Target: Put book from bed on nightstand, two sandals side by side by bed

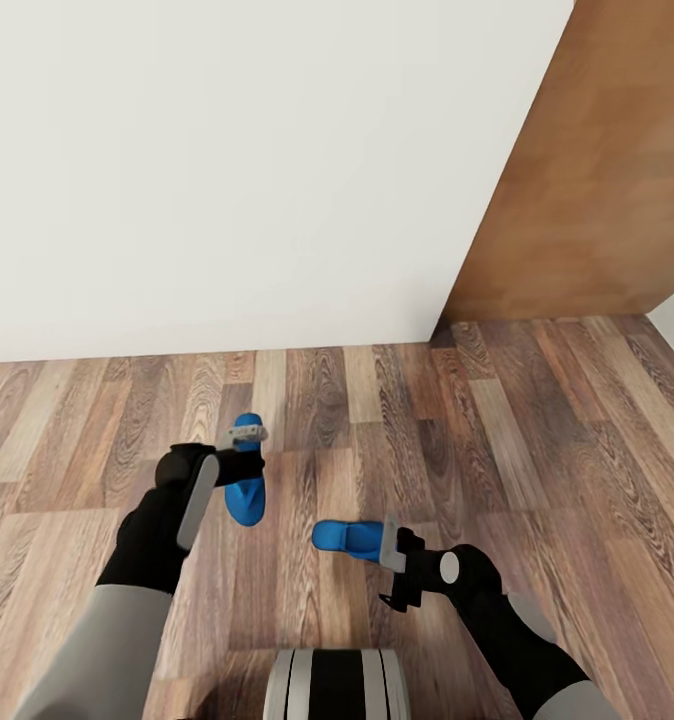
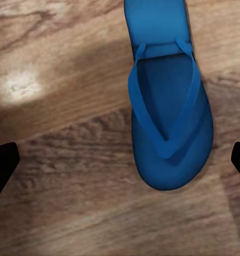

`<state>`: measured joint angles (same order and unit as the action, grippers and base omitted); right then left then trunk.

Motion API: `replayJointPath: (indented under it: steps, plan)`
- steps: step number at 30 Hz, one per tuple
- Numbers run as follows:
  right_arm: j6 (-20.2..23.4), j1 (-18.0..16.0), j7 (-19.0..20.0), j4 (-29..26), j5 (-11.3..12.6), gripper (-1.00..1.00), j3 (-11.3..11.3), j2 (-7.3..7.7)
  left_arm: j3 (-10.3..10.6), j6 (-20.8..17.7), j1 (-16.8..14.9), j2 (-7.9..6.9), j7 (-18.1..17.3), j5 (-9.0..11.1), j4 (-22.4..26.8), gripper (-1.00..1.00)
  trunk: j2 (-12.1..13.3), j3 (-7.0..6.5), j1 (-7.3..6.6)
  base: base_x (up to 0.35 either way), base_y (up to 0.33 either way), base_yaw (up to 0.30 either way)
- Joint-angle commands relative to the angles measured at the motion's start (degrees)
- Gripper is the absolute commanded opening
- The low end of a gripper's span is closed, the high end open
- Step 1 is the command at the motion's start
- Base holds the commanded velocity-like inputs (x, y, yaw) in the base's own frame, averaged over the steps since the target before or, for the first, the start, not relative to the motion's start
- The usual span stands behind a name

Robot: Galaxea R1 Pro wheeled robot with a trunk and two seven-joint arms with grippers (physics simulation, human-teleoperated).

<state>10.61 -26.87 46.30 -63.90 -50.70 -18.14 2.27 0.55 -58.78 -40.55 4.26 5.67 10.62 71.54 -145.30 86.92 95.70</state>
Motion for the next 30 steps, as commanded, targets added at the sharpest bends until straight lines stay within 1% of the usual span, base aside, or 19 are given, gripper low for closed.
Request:
replayJointPath:
  steps: [1,3,6,9,14,21,26,30]
  plan:
    - [0.36,-0.03,0.19,-0.1,-0.19,1.0,-0.15,0.07,0.06,-0.43,0.03,0.0,0.58,0.55,0.77,-1.0,-0.03,0.27,0.01,0.0,0.0,0.0]
    - [0.37,-0.03,0.2,-0.14,-0.19,1.0,-0.15,0.04,0.11,-0.65,0.09,-0.13,0.48,0.54,1.94,-1.0,-0.06,0.71,0.06,0.0,0.0,0.0]
    - [0.42,-0.03,0.2,-0.21,-0.2,1.0,-0.2,0.02,0.14,-0.96,0.64,-0.38,0.29,0.54,5.14,-1.0,-0.1,1.37,0.14,0.0,0.0,0.0]
    - [0.56,-0.03,0.2,-0.6,-0.26,1.0,-0.23,0.07,0.23,-1.05,1.51,-0.02,0.16,0.5,7.04,-1.0,-0.1,1.37,0.14,0.0,0.0,0.0]
    - [1.29,-0.03,0.25,-1.6,-0.27,1.0,-0.22,0.15,0.32,-0.79,2.15,0.05,0.13,0.33,7.31,-1.0,-0.1,1.37,0.14,0.059,0.0,0.0]
    - [3.55,-0.03,0.28,-3.08,-0.27,1.0,-0.23,0.11,0.33,-0.52,2.71,0.04,0.05,0.25,7.3,-1.0,-0.1,1.37,0.14,0.279,-0.092,0.0]
    - [3.85,-0.03,0.28,-3.44,-0.26,1.0,-0.39,0.04,0.33,-0.54,2.75,0.04,0.04,0.23,7.3,-1.0,-0.1,1.37,0.14,0.242,-0.171,0.0]
    - [3.88,-0.02,0.33,-3.47,-0.21,1.0,-1.49,0.16,0.33,-0.55,2.78,-0.02,0.04,0.27,7.3,-1.0,-0.1,1.37,0.14,0.077,-0.04,0.0]
